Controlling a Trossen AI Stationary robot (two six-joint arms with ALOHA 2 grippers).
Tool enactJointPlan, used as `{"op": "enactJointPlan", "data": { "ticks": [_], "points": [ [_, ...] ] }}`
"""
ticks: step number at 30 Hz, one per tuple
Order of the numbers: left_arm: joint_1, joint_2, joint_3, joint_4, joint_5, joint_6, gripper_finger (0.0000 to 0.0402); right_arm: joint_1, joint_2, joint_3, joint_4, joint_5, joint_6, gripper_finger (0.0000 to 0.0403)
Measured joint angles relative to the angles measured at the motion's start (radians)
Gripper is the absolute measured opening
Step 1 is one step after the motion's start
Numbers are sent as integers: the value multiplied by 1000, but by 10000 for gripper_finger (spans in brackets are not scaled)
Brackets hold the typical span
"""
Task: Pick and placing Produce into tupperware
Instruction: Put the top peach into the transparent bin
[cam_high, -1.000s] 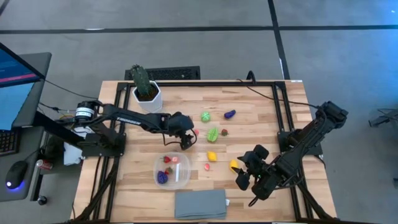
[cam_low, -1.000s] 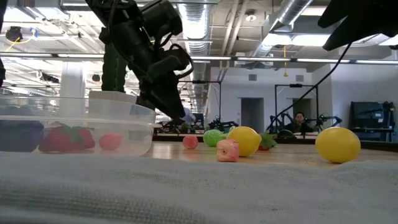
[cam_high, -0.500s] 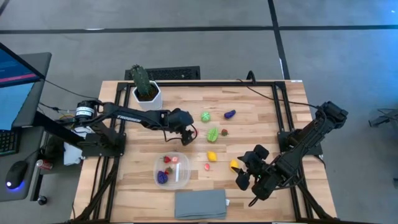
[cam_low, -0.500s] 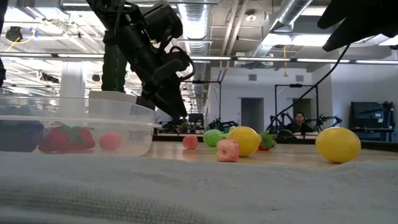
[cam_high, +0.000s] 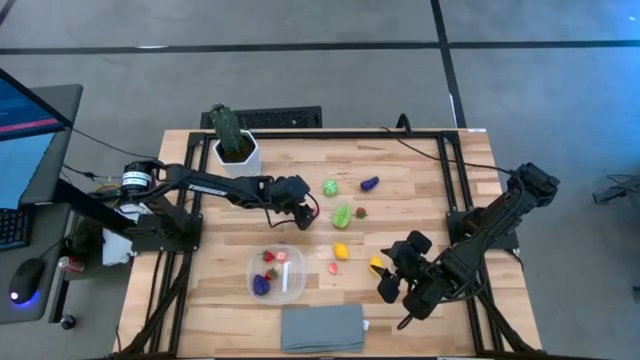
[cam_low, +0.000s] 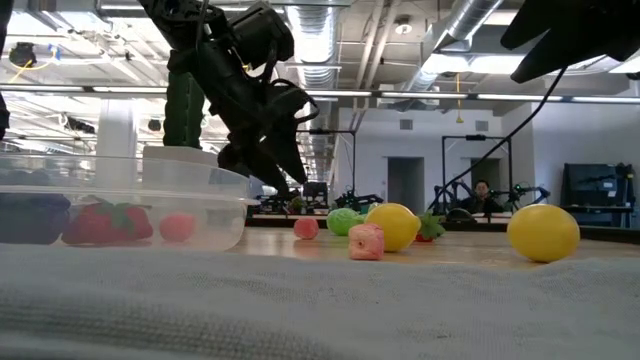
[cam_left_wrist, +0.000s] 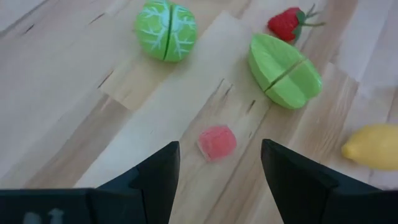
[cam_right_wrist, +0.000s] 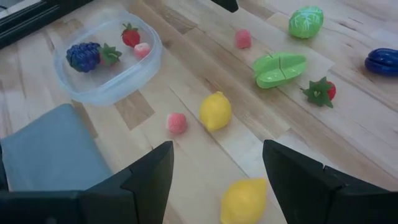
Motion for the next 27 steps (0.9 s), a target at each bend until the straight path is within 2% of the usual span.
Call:
{"op": "enactJointPlan", "data": {
  "ticks": [7,12,17,21,27],
  "points": [
    [0,0,0,7,-2,-49,215,0,0,0,1,0,0,271],
    [1,0,0,10,52,-105,215,0,0,0,1,0,0,271],
    [19,0,0,0,107,-244,215,0,0,0,1,0,-6,271],
    [28,0,0,0,107,-302,215,0,0,0,5,0,-17,271],
    [27,10,0,9,90,-296,215,0,0,0,4,0,-24,271]
  ]
}}
